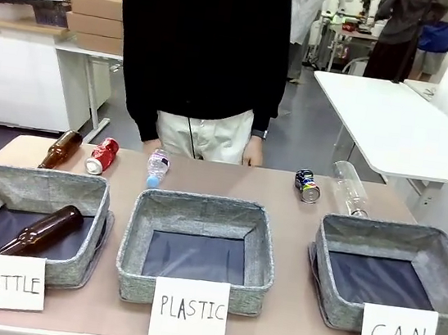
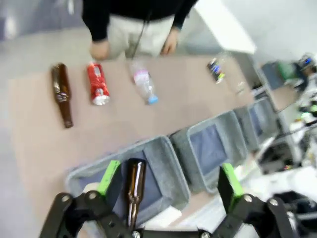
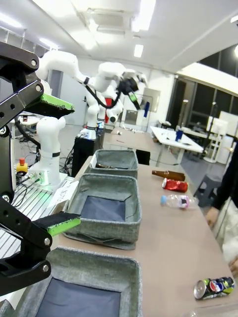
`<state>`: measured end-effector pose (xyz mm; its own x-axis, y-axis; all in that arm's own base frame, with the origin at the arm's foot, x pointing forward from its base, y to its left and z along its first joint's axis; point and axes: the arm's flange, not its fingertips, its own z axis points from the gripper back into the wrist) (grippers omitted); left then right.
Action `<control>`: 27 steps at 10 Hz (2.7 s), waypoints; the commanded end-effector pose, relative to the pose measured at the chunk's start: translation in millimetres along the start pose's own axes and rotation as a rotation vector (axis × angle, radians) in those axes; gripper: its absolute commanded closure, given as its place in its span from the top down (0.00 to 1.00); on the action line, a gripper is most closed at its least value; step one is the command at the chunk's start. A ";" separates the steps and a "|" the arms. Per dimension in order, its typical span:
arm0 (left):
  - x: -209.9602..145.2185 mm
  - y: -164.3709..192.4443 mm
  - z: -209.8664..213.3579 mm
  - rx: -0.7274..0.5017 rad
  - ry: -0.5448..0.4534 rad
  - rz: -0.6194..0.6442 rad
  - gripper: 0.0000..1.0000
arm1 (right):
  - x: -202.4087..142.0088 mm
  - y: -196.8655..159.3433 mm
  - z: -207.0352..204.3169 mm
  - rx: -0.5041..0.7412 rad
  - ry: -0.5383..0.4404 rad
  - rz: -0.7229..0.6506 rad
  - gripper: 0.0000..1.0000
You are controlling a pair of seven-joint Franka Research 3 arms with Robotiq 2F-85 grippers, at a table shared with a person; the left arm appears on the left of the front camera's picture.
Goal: Sort the can waste into the basket.
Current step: Pick up the can waste from the table and place it in the right Fabric basket.
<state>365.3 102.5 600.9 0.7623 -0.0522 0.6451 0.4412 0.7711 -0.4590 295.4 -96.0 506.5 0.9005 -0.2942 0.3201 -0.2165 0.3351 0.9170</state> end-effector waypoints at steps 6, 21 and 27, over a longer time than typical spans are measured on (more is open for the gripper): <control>12.9 31.3 -235.2 0.184 0.279 -0.121 1.00 | 2.6 0.3 -0.9 0.020 -0.010 0.027 1.00; 86.1 144.8 -445.7 0.507 0.565 0.125 1.00 | 2.6 0.3 -0.9 0.020 -0.010 0.027 1.00; 86.3 146.1 -441.5 0.515 0.590 0.114 0.00 | 2.6 0.3 -0.9 0.020 -0.010 0.027 1.00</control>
<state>703.1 -68.8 315.8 0.9739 -0.1871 0.1284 0.1986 0.9765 -0.0837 295.6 -96.2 505.9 0.9003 -0.2940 0.3211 -0.2169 0.3366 0.9163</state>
